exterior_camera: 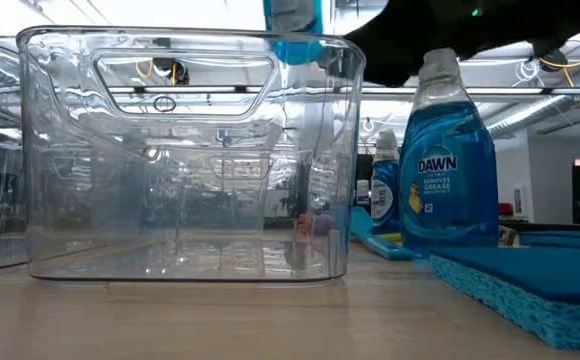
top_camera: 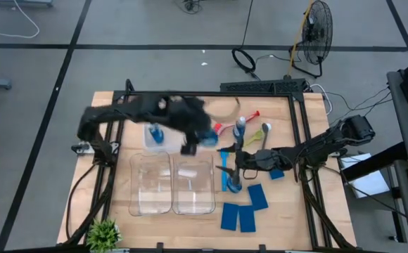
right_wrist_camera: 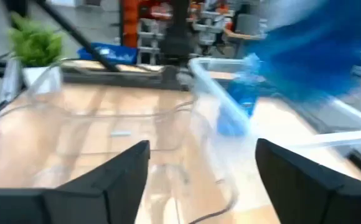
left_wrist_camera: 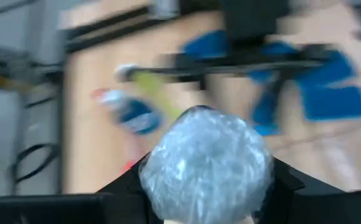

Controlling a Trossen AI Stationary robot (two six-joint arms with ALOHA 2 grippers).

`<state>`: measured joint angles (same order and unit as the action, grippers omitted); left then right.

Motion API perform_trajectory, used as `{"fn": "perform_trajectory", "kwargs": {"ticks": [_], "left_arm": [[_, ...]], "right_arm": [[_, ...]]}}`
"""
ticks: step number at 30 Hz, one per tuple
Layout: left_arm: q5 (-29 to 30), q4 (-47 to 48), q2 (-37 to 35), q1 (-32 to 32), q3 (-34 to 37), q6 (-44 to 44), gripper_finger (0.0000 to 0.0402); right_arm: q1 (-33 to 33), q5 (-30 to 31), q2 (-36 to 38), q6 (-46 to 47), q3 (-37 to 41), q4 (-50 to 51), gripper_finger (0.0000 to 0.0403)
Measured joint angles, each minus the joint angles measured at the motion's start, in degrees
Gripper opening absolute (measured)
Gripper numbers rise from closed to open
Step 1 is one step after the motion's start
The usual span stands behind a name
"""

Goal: Pick & Place Kitchen Sink Supplies
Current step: Put the blue dishwashing liquid bottle into the white transparent bin

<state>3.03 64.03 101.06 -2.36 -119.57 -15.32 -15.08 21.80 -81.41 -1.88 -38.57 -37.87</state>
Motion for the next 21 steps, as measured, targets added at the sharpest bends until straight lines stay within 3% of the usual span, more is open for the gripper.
{"fn": "perform_trajectory", "kwargs": {"ticks": [3, 7, 13, 17, 21], "left_arm": [[1.70, -0.35, -3.36, -3.38, 2.90, 0.48, 0.0169], [-1.18, -1.25, -6.68, -8.53, 8.64, 2.63, 0.0168], [-4.90, -8.97, -12.75, -15.87, 24.47, 3.07, 0.0168], [-10.99, -18.20, -18.20, -20.48, 35.57, 3.96, 0.0168], [-12.07, -23.99, -21.48, -22.91, 44.52, 4.43, 0.0168]], "right_arm": [[-0.10, 0.06, 0.24, -0.23, -0.07, -1.22, 0.0297], [-0.22, 0.41, 0.13, -0.34, -0.04, -0.91, 0.0294], [-0.38, 0.49, 0.15, -0.38, -0.07, -0.76, 0.0279], [-0.43, 0.48, 0.15, -0.49, -0.07, -0.85, 0.0273], [-0.40, 0.51, 0.15, -0.51, -0.07, -0.94, 0.0272]]}}
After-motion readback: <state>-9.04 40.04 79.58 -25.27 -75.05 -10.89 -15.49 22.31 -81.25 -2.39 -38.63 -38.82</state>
